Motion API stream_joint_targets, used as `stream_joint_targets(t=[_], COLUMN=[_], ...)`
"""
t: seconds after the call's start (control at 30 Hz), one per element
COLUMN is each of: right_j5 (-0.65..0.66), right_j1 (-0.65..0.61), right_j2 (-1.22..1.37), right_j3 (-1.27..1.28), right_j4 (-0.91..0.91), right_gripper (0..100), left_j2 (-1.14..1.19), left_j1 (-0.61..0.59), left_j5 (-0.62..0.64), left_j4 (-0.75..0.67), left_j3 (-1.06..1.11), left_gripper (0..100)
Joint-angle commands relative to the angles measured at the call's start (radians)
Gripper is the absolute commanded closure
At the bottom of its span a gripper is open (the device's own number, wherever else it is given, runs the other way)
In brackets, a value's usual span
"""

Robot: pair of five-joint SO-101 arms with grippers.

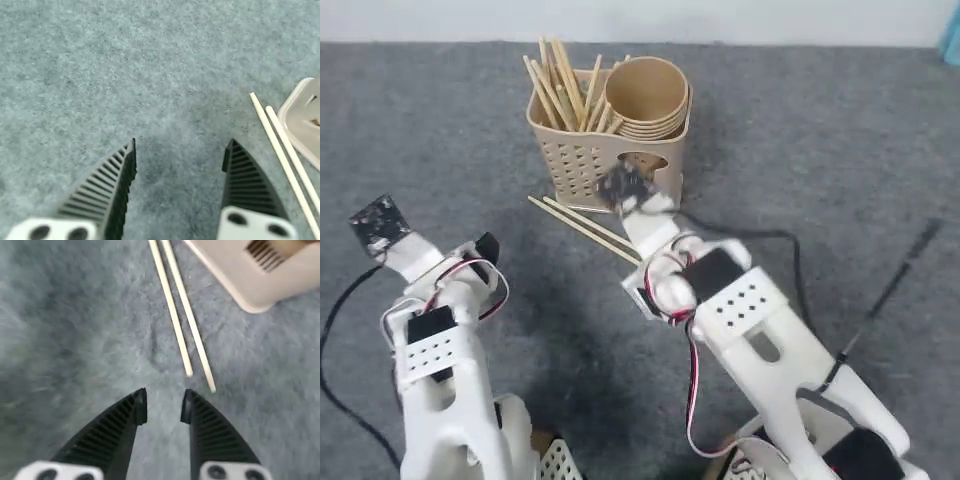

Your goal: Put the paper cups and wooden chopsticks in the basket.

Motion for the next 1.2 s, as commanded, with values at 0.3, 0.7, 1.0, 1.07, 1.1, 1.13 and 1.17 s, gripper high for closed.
stream_joint_targets(t=[0.3, 0.7, 1.0, 1.07, 1.1, 1.13, 1.17], right_j5=[0.226, 0.227, 0.262, 0.308, 0.324, 0.339, 0.350], right_j1=[0.160, 0.196, 0.208, 0.208, 0.211, 0.214, 0.216], right_j2=[0.137, 0.440, 0.415, 0.371, 0.340, 0.303, 0.262], right_j3=[0.227, 0.138, 0.091, 0.089, 0.089, 0.089, 0.091], right_j4=[-0.486, -0.602, -0.417, -0.335, -0.288, -0.236, -0.173], right_gripper=[85.3, 86.4, 99.1, 99.1, 99.1, 99.1, 99.1], left_j2=[-0.015, -0.015, -0.015, -0.015, -0.015, -0.015, -0.015], left_j1=[-0.002, -0.002, -0.003, -0.003, -0.003, -0.003, -0.003], left_j5=[0.017, 0.017, 0.015, 0.015, 0.015, 0.015, 0.015], left_j4=[-0.025, -0.025, -0.025, -0.025, -0.025, -0.025, -0.025], left_j3=[-0.050, -0.050, -0.048, -0.048, -0.048, -0.048, -0.048], left_gripper=[74, 74, 74, 74, 74, 74, 74])
